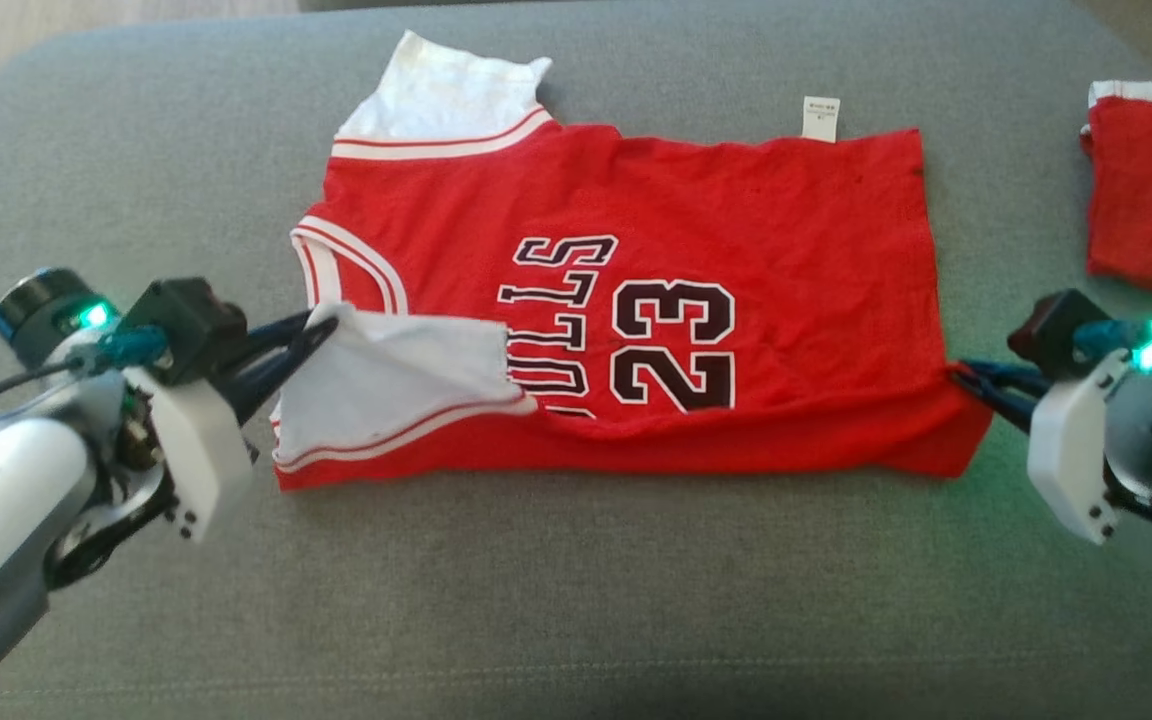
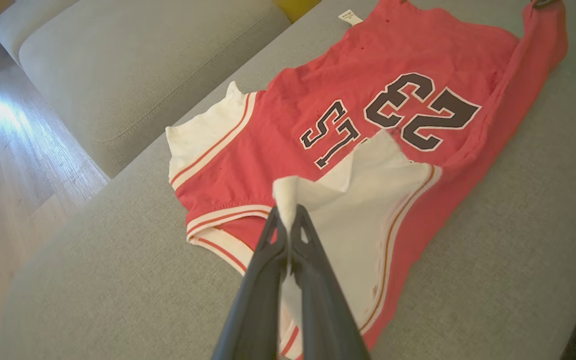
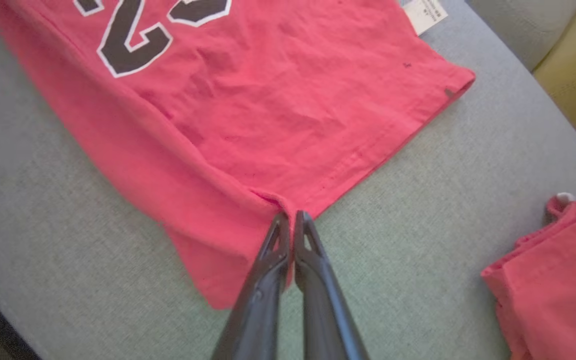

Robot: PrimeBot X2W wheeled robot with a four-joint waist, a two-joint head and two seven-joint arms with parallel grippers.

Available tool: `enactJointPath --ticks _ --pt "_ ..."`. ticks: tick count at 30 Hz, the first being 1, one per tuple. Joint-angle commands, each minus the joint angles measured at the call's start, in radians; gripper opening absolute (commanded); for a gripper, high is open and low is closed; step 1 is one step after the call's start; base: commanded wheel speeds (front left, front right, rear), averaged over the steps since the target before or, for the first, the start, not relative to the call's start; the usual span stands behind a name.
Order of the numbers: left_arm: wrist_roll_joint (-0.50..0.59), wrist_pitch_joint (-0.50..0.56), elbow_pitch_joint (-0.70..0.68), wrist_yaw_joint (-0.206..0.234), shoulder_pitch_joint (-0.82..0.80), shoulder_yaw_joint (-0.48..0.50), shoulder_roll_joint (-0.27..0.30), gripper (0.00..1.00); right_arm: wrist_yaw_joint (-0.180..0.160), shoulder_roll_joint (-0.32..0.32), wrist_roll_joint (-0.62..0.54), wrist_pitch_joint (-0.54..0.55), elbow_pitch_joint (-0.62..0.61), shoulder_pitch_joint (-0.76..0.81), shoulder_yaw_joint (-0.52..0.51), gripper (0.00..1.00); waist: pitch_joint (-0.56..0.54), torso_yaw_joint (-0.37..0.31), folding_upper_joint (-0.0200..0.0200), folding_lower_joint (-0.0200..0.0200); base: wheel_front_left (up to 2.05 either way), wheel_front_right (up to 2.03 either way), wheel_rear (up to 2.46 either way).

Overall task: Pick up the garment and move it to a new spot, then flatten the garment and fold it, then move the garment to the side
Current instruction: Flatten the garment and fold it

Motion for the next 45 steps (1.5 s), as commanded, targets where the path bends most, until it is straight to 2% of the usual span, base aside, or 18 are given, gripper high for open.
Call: enactJointPath --ticks 1,12,23,24,26,27,28,29,30,31,36,37,38,42,45 --pt "0.006 -0.009 -0.009 0.002 -0.061 0.047 0.035 0.0 -0.001 -0.022 -0.006 -0.014 -0.006 -0.009 -0.013 0.0 0.008 -0.003 0.0 -0.0001 0.0 0.0 0.0" --pt "0.031 -0.056 0.103 0.001 -0.132 0.034 -0.003 0.0 -0.001 0.024 -0.042 -0.104 0.093 -0.044 -0.013 0.0 0.05 -0.013 0.0 -0.0001 0.0 0.0 0.0" --pt "0.044 -0.076 0.207 0.001 -0.171 0.019 -0.063 0.0 -0.001 0.066 -0.036 -0.137 0.117 -0.062 -0.013 0.0 0.077 -0.024 0.0 -0.0001 0.0 0.0 0.0" --pt "0.041 -0.073 0.215 0.001 -0.172 0.015 -0.069 0.0 -0.001 0.069 -0.032 -0.143 0.117 -0.064 -0.013 0.03 0.079 -0.025 0.0 -0.0001 0.0 0.0 0.0" --pt "0.038 -0.074 0.228 0.001 -0.174 0.005 -0.08 0.0 -0.001 0.072 -0.025 -0.155 0.119 -0.067 -0.013 0.23 0.083 -0.026 0.0 -0.0001 0.0 0.0 0.0" --pt "0.037 -0.077 0.236 0.001 -0.176 0.004 -0.084 0.04 -0.001 0.074 -0.018 -0.164 0.121 -0.069 -0.013 0.36 0.087 -0.026 0.0 -0.0001 0.0 0.0 0.0" --pt "0.036 -0.08 0.245 0.003 -0.179 0.005 -0.089 0.16 -0.001 0.075 -0.016 -0.176 0.123 -0.072 -0.013 0.73 0.09 -0.026 0.0 -0.0001 0.0 0.0 0.0" --pt "0.036 -0.085 0.255 0.01 -0.181 0.008 -0.095 0.34 -0.001 0.076 -0.011 -0.188 0.128 -0.075 -0.013 1.0 0.092 -0.026 0.0 -0.0001 0.0 0.0 0.0" --pt "0.037 -0.092 0.266 0.021 -0.183 0.013 -0.101 0.59 -0.001 0.078 -0.007 -0.201 0.134 -0.077 -0.013 1.0 0.094 -0.026 0.0 -0.0001 0.0 0.0 0.0" --pt "0.038 -0.101 0.278 0.032 -0.186 0.017 -0.107 1.0 -0.001 0.08 0.001 -0.215 0.142 -0.08 -0.013 1.0 0.095 -0.025 0.0 -0.0001 0.0 0.0 0.0" --pt "0.042 -0.138 0.33 0.089 -0.189 0.037 -0.135 1.0 -0.001 0.095 0.054 -0.29 0.216 -0.095 -0.018 1.0 0.095 -0.024 0.0 -0.0001 0.0 0.0 0.0" --pt "0.037 -0.163 0.346 0.128 -0.182 0.056 -0.143 1.0 -0.001 0.106 0.081 -0.329 0.249 -0.092 -0.036 1.0 0.085 -0.023 0.0 -0.0001 0.0 0.0 0.0" --pt "0.037 -0.163 0.346 0.128 -0.182 0.056 -0.143 1.0 -0.001 0.106 0.081 -0.329 0.249 -0.092 -0.036 1.0 0.085 -0.023 0.0 -0.0001 0.0 0.0 0.0" --pt "0.006 -0.223 0.358 0.224 -0.146 0.112 -0.158 1.0 -0.001 0.142 0.13 -0.411 0.296 -0.066 -0.094 1.0 0.05 -0.024 0.0 -0.0001 0.0 0.0 0.0" --pt "-0.019 -0.267 0.315 0.301 -0.105 0.174 -0.178 1.0 -0.001 0.173 0.145 -0.453 0.325 -0.04 -0.166 1.0 0.02 -0.024 0.0 -0.0001 0.0 0.0 0.0"
